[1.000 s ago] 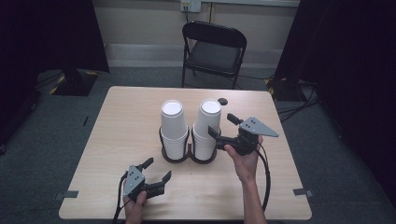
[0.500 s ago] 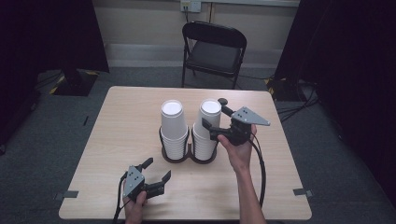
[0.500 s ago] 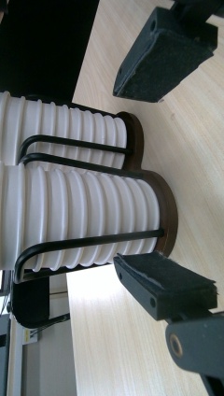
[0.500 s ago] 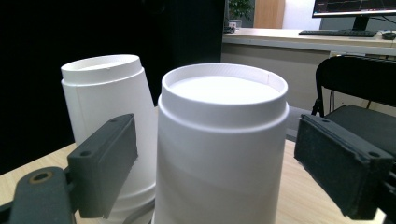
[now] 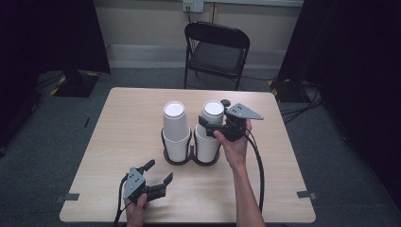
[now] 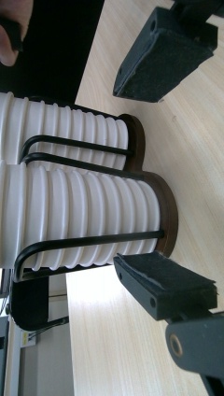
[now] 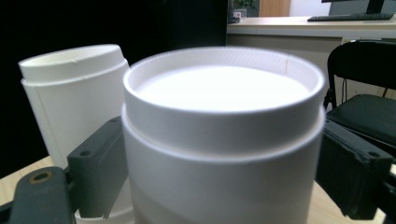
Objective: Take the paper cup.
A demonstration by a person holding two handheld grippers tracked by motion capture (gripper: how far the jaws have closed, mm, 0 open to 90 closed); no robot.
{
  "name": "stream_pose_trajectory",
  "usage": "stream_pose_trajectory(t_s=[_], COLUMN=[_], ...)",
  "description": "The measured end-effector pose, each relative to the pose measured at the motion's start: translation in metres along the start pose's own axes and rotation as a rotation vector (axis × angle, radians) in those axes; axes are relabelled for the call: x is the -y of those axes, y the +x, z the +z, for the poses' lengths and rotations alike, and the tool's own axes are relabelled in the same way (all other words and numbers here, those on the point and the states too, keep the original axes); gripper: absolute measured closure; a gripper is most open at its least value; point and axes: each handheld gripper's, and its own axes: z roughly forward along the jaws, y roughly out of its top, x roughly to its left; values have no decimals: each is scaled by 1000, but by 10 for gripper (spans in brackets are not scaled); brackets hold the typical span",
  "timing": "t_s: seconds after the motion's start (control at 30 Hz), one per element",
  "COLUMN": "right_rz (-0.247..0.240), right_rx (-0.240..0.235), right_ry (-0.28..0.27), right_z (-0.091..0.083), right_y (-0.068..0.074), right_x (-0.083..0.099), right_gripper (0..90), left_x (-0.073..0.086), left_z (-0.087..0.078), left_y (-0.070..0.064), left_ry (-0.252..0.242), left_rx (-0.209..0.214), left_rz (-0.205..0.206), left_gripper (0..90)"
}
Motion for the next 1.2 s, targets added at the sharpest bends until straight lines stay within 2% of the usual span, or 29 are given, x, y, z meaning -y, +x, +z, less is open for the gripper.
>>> stream_pose_trajectory(t_s=[0.13, 0.43, 0.67, 1.0, 1.2], right_rz=[-11, 3, 2, -12, -2], right_rx=[-1, 9, 24, 49, 29], right_ry=[37, 48, 77, 88, 96], right_z=[7, 8, 11, 10, 10], right_y=[1, 1, 1, 4, 2], right_x=[8, 17, 26, 26, 23], right_gripper=[128, 127, 115, 126, 131], left_x=[0, 0, 0, 0, 0], left_z=[0, 0, 0, 0, 1], left_y=[-1, -1, -2, -1, -1], left_ry=[3, 5, 5, 7, 7], left_rx=[-2, -5, -9, 1, 0], left_rz=[9, 19, 21, 18, 18], left_gripper=[157, 158, 158, 158, 158])
